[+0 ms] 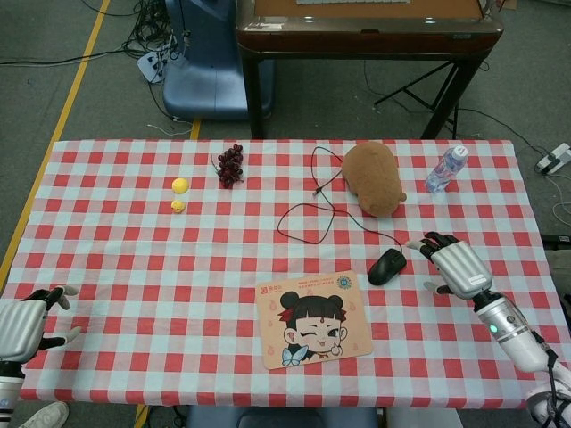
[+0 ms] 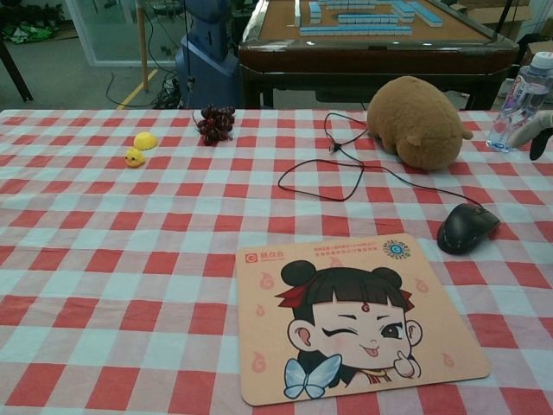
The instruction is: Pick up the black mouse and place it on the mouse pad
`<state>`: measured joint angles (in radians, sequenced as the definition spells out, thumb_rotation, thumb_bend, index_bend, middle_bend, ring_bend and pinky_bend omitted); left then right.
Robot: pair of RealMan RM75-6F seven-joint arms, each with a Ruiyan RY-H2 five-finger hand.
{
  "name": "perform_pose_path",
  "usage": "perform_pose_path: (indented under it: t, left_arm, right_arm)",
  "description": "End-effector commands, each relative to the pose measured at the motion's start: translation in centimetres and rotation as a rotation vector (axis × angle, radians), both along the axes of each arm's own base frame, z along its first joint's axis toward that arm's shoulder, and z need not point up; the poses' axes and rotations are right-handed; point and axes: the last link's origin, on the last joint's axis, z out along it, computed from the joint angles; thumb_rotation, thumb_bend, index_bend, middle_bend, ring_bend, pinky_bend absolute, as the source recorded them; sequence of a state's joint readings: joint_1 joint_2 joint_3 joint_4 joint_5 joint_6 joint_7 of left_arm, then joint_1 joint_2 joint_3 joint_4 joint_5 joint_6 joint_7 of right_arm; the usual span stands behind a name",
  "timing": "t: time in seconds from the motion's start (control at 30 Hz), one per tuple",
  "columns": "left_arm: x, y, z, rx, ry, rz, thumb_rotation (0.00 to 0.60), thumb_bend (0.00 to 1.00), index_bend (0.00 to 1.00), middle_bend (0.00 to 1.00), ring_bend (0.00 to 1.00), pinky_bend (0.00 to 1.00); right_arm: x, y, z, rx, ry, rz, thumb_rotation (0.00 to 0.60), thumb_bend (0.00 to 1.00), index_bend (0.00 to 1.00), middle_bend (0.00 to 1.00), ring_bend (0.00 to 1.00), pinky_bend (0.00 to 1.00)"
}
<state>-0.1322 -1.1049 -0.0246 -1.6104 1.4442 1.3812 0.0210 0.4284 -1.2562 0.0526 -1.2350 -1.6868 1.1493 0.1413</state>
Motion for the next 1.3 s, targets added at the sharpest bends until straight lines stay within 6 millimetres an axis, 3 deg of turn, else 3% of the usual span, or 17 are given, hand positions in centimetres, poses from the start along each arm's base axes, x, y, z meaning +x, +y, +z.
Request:
perform_pose_path:
  t: [0.03,0.53,1.3]
  left_arm:
    - [0.0,0.0,0.1,0.001,-0.001,0.002,0.6,0.12,0.43,0.5,0.38,0.55]
    - [-0.3,0.1,0.4,0.01,-0.011,0.014,0.6,0.12,0.43,0.5,0.38,0.55]
    - [-0.6,0.4,0.4,0.006,-0.016,0.03,0.6,0.12,0.43,0.5,0.38,0.55]
  right_arm:
    - [0.2,-0.6,-1.2,0.027,0.009,0.014,0.6,0.07,0.24,0.36,0.2,0.32]
    - [0.9,-3.5,-4.7,0.088,0.066,0.053,0.6,0.09,0.24,0.37,0.21,0.31]
    - [1.0,-5.8,-7.3,0.141,0.142,0.024,0.6,0.09,0.24,0.35,0.21,0.31]
